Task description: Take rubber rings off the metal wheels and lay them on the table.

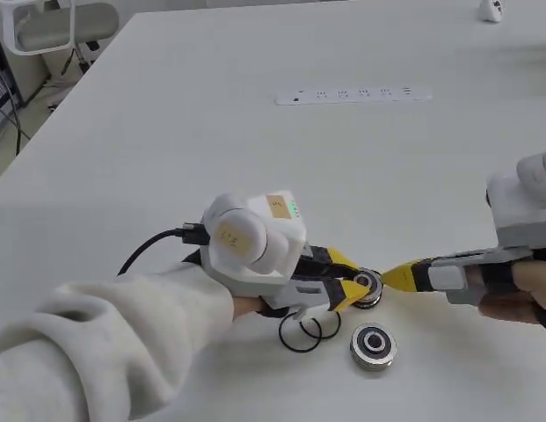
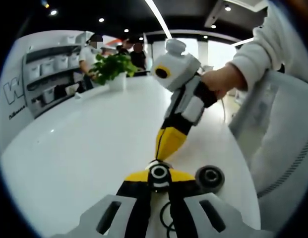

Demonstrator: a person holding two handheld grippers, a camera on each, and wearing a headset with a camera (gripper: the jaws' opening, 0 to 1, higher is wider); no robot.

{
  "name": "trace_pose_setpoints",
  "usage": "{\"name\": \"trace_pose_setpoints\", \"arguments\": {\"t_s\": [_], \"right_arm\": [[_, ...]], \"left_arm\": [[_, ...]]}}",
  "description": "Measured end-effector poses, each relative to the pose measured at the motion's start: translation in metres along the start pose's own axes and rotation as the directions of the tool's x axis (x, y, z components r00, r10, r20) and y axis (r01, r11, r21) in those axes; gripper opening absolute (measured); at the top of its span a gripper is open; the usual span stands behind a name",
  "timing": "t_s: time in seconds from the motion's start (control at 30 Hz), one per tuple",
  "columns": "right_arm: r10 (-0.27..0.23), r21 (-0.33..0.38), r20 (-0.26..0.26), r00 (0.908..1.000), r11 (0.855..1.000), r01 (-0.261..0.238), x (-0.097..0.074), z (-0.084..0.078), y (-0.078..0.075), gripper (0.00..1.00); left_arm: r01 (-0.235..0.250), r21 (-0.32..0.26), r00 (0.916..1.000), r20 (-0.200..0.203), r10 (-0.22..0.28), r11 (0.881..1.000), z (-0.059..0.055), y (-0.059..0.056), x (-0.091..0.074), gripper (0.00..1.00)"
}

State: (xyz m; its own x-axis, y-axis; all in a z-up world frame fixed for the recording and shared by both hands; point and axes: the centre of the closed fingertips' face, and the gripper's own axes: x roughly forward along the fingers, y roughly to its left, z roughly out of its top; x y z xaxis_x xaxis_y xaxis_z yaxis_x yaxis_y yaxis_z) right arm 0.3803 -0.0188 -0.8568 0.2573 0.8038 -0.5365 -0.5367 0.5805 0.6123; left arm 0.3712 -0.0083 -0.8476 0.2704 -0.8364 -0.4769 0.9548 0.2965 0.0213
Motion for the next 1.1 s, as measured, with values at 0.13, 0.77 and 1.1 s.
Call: {"name": "trace_pose_setpoints", "arguments": {"t_s": [0.13, 0.77, 1.1], "right_arm": [[0.021, 0.027, 0.010, 0.9997, 0.999, -0.021, -0.002, 0.000, 0.004, 0.00], [0.051, 0.068, 0.006, 0.9987, 0.996, -0.052, -0.004, -0.003, 0.015, 0.00], [0.067, 0.070, 0.004, 0.9978, 0.995, -0.067, -0.002, -0.003, 0.019, 0.00]], "left_arm": [[-0.005, 0.011, 1.0000, -0.001, 0.005, 1.000, 0.000, -0.001, 0.000, 0.13], [0.001, 0.008, 1.0000, 0.001, -0.001, 1.000, 0.000, -0.001, 0.000, 0.13], [0.002, 0.013, 1.0000, 0.000, -0.002, 1.000, 0.000, -0.002, 0.001, 0.13]]}}
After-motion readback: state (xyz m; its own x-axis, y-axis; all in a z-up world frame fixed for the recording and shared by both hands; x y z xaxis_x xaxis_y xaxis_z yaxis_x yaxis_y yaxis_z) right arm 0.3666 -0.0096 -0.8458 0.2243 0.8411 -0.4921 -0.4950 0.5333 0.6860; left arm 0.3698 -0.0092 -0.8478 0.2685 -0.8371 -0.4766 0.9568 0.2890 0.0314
